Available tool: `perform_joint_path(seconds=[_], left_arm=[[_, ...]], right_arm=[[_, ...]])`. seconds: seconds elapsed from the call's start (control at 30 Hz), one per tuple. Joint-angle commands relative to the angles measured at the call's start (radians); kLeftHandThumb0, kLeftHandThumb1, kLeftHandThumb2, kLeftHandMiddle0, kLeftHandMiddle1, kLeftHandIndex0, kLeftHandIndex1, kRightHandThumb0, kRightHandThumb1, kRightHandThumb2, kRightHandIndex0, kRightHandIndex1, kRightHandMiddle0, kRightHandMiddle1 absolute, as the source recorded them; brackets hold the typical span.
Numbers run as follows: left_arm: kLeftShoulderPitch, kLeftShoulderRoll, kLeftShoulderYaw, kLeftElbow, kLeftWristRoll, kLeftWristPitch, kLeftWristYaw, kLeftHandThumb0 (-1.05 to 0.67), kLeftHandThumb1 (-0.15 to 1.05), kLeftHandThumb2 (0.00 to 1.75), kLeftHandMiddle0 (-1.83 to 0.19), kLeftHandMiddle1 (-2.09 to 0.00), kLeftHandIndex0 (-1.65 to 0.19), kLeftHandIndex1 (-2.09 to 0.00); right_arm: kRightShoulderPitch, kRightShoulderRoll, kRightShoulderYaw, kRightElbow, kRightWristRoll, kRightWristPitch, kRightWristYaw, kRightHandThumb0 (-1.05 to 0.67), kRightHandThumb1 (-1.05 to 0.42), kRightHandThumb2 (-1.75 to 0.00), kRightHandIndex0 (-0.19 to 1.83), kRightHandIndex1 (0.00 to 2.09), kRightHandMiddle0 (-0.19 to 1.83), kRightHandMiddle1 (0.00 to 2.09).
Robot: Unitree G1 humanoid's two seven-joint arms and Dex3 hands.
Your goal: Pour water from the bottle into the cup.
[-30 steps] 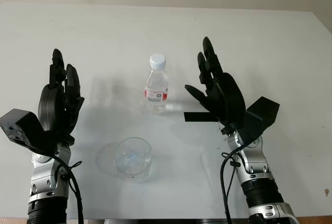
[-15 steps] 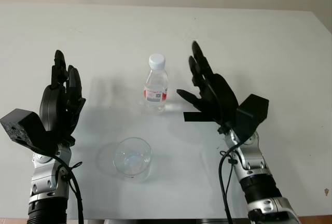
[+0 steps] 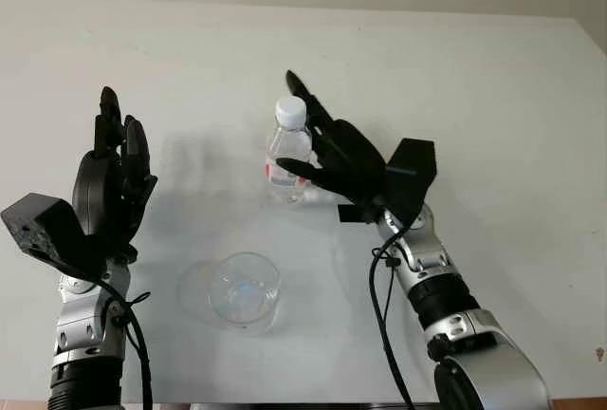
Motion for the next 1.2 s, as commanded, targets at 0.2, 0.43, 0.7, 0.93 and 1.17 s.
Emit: perform_joint_path(seconds=[0.2,0.43,0.7,0.93,1.17], left_arm=[[-0.002,0.004,-0.003,-0.011,0.009,-0.005,0.003,-0.70,1.05,0.60,0.19,-0.02,0.19,0.00],[-0.010,-0.012,-0.007,0.006,-0.002,-0.031,-0.005,-0.68,1.05,0.59,0.19,0.00,0.19,0.00],[0.000,-0.018,-0.009,-0.010,0.000,-0.027,0.005,-0.69,1.05,0.57,0.19,-0.02,0.19,0.00],[0.008,-0.017,-0.007,-0.017,0.002,-0.028,0.010,-0.69,1.05,0.57,0.19,-0.01,0.19,0.00],[0.010,-0.019,-0.008,-0.015,0.005,-0.032,0.013,-0.70,1.05,0.57,0.19,-0.01,0.19,0.00]], right_arm=[[-0.044,0.009,-0.010,0.075,0.024,-0.026,0.094,-0.97,-0.94,-0.05,-0.19,0.00,-0.19,0.00],[-0.044,0.012,-0.036,0.073,0.085,0.017,0.194,-0.83,-0.90,-0.04,-0.19,0.00,-0.19,0.00],[-0.081,0.006,-0.055,0.074,0.148,0.183,0.290,-0.41,-0.89,-0.05,0.05,0.42,0.00,0.51],[-0.098,-0.010,-0.040,0.060,0.137,0.209,0.367,-0.38,-0.87,-0.05,0.00,1.52,-0.10,1.66],[-0.104,-0.010,-0.037,0.063,0.131,0.180,0.424,-0.45,-0.84,-0.05,0.16,1.86,0.13,1.89]])
